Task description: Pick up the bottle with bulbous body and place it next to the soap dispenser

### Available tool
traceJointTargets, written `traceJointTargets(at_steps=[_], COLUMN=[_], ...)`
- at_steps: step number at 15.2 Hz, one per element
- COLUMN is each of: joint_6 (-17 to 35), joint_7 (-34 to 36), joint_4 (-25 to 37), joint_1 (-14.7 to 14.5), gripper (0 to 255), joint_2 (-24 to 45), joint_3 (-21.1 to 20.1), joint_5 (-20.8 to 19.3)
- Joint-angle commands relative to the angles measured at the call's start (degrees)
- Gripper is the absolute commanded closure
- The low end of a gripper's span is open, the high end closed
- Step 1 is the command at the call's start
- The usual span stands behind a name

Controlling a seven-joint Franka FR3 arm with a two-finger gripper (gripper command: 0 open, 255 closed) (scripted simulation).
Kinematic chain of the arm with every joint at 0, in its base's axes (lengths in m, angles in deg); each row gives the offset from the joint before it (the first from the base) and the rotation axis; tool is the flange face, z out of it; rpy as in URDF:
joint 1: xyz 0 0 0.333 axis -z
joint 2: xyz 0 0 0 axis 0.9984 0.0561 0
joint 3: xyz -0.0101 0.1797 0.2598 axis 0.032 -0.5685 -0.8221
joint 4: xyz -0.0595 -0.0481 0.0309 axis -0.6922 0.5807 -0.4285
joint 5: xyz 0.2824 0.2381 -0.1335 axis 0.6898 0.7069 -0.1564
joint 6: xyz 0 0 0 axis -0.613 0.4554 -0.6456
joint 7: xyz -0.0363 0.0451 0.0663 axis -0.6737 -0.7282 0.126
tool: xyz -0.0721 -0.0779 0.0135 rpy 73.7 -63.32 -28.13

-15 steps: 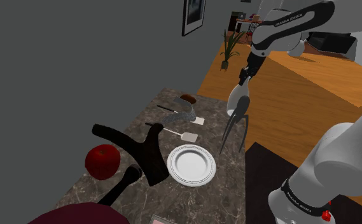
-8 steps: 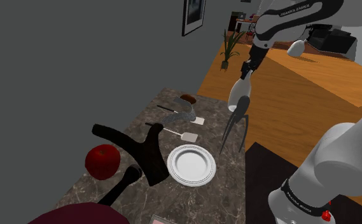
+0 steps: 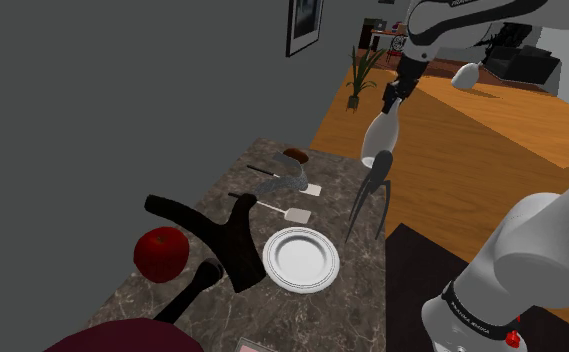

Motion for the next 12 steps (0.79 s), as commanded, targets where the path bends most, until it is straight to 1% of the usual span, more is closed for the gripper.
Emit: traceJointTargets(at_steps=[1, 12], joint_6=[-1.7, -10.16], joint_7=[0.15, 0.38], joint_4=[1.51, 9.93], joint_1=[-0.05, -0.38], gripper=[255, 255], joint_2=[-0.22, -0.25], joint_3=[-0.21, -0.86], joint_5=[-0.05, 0.21])
